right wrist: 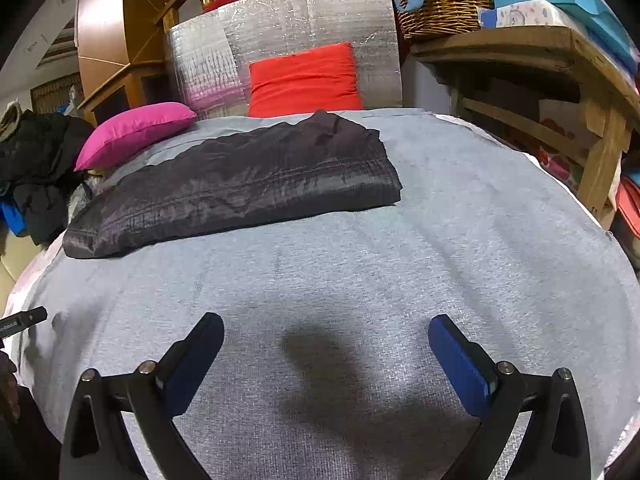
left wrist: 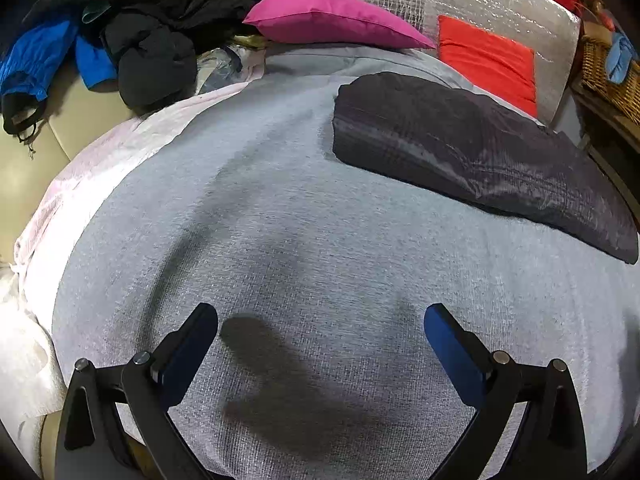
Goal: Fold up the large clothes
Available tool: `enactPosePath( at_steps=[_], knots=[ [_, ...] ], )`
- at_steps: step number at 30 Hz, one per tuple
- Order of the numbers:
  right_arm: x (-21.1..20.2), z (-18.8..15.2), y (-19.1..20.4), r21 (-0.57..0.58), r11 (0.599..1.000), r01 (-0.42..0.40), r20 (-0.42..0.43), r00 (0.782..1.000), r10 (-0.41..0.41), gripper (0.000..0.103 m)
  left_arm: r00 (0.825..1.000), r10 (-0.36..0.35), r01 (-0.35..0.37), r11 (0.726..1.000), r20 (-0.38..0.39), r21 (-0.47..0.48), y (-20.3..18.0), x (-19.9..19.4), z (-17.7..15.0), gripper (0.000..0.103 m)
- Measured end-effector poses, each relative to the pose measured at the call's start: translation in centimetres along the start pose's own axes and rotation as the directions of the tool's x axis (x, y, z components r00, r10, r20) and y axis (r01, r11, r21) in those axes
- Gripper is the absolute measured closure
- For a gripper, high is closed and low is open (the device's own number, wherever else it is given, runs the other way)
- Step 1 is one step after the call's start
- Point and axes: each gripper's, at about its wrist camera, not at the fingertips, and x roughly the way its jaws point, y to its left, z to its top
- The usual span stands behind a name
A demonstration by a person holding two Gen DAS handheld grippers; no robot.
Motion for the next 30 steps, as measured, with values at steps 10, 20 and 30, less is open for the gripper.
enactPosePath(
  at_steps=[10,20,30],
  knots=[
    [0.6,-0.1,-0.1,0.02,1.0,-0.019,-0.013,1.0,0.019,0.0,1.0,0.01,-0.009,1.0,-0.015,0.024,-0.6,0.3,-0.2,0.001],
    [0.6,-0.3,0.2,0.011,1.0,-0.026,-0.015,1.0,0.026,0.0,1.0,0.004,-0.004,1.0,-0.017,0.01,-0.5,0.3,-0.2,0.001],
    [0.7,-0.4,0.7,-0.017,1.0,-0.001,-0.017,1.0,0.0,0.0,1.0,-0.03,0.03,0.999,0.006,-0.023,0.4,-0.1,-0.2,0.001]
  ],
)
